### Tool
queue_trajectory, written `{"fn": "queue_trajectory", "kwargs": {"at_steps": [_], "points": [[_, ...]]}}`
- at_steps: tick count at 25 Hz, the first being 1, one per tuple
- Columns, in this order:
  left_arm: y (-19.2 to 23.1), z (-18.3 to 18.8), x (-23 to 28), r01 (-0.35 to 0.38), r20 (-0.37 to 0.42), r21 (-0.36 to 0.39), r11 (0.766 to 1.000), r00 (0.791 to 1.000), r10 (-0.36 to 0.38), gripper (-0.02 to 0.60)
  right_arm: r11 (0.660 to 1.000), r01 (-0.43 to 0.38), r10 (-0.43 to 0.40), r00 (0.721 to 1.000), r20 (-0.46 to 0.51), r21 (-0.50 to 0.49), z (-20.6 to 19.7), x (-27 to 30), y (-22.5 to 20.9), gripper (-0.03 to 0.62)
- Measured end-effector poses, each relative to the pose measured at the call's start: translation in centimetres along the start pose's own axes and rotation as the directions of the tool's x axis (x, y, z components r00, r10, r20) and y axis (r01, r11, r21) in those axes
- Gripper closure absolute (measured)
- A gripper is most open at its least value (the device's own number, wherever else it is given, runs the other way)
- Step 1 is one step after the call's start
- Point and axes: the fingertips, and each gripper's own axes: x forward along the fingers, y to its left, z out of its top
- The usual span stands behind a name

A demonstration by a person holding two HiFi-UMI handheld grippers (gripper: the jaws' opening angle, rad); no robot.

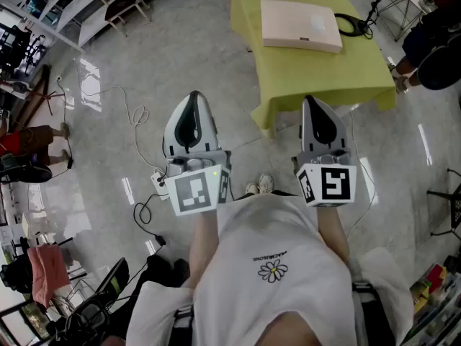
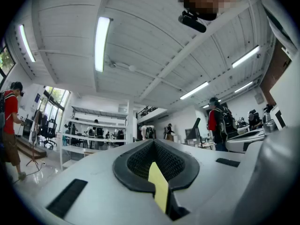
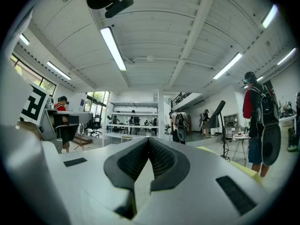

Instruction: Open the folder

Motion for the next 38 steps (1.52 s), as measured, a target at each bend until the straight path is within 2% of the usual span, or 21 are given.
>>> {"fn": "queue_trajectory", "kwargs": {"at_steps": [9, 12, 15, 19, 22, 30, 34, 38], "points": [[0.0, 0.8, 0.6, -0.015, 0.021, -0.001, 1.0, 1.0, 0.015, 0.568, 1.0, 0.001, -0.001, 1.0, 0.003, 0.006, -0.1, 0.5, -0.7, 0.582], [0.2, 0.4, 0.7, -0.024, 0.022, -0.016, 1.0, 0.999, 0.024, 0.568, 1.0, -0.029, 0.029, 1.0, 0.002, -0.001, -0.5, 1.0, -0.5, 0.582], [0.3, -0.1, 0.9, -0.039, 0.014, -0.03, 0.999, 0.999, 0.04, 0.568, 0.998, -0.066, 0.066, 0.998, -0.011, -0.001, -1.5, 1.3, -0.2, 0.582], [1.6, -0.1, 0.7, -0.073, 0.019, -0.034, 0.997, 0.997, 0.074, 0.568, 0.998, -0.057, 0.056, 0.998, -0.032, -0.022, -2.0, 2.2, 0.1, 0.582], [2.8, -1.2, 1.1, -0.1, 0.002, -0.058, 0.993, 0.995, 0.1, 0.568, 0.997, -0.074, 0.074, 0.996, -0.043, 0.003, -2.6, 3.1, 0.3, 0.582], [6.7, -2.8, 7.0, -0.075, 0.048, -0.059, 0.995, 0.996, 0.077, 0.568, 1.0, -0.029, 0.029, 0.997, -0.073, 0.001, -4.7, 9.1, -0.4, 0.582], [8.4, -3.9, 10.8, -0.078, 0.031, -0.102, 0.992, 0.996, 0.081, 0.568, 0.999, -0.02, 0.016, 0.997, -0.077, -0.042, -4.3, 12.2, -1.2, 0.582], [10.3, -6.1, 15.3, -0.051, 0.007, -0.102, 0.994, 0.999, 0.052, 0.568, 1.0, -0.013, 0.01, 0.993, -0.116, -0.025, -5.8, 17.4, -1.3, 0.582]]}}
